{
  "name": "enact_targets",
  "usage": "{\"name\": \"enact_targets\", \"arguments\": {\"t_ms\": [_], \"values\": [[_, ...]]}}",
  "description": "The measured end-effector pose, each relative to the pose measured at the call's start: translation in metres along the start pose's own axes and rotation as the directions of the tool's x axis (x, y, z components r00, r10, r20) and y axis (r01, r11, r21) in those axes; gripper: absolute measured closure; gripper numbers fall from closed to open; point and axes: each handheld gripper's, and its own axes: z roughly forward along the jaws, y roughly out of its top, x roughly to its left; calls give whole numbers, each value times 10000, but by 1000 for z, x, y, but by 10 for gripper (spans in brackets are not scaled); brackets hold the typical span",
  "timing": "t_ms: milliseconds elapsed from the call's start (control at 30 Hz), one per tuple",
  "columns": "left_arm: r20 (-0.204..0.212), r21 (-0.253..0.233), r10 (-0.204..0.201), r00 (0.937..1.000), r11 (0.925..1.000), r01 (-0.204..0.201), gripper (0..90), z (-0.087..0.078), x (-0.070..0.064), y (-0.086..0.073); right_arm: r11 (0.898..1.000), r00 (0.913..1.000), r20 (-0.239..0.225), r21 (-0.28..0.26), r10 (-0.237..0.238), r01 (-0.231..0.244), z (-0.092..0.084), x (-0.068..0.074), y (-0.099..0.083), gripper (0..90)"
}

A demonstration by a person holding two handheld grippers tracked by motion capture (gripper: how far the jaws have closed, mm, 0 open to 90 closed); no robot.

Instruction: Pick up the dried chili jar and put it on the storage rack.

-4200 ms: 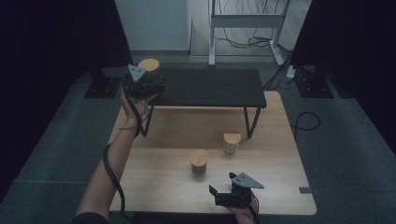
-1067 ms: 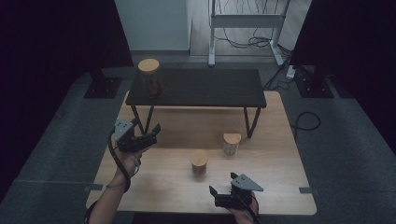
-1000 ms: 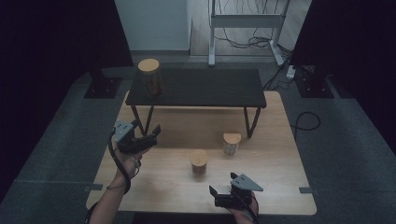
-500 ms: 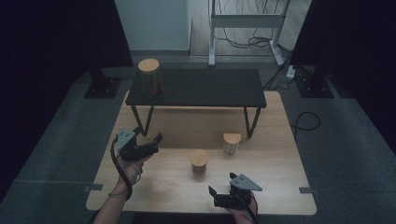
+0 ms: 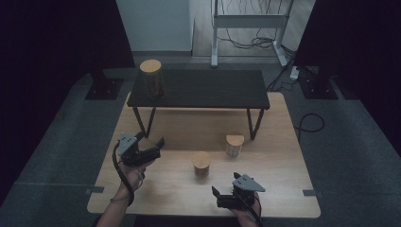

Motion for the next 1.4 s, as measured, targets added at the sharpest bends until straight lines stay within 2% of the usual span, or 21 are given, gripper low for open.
{"name": "enact_targets", "arguments": {"t_ms": [300, 533, 900, 1167, 1400], "values": [[-51, 308, 0, 10000, 9995, 1, 66, 5, 7, -5, 9995, 9995, -1, -39, -304, 304, 3, 0, 10, 0], [-114, 439, -194, 9997, 9988, 199, 66, 5, 15, -7, 9990, 9990, 125, -35, -436, 437, 7, 3, 17, 0], [-22, 828, -104, 9999, 9965, 105, 66, 9, 14, -10, 9953, 9956, 79, 274, -935, 932, 25, 11, 28, 0], [-2, 812, -466, 9989, 9956, 464, 67, 9, 21, -9, 9957, 9960, 70, 263, -887, 885, 36, 12, 26, 0], [-57, 828, -519, 9986, 9952, 522, 67, 7, 24, -10, 9959, 9963, -34, 283, -854, 855, 43, 12, 27, 0]]}}
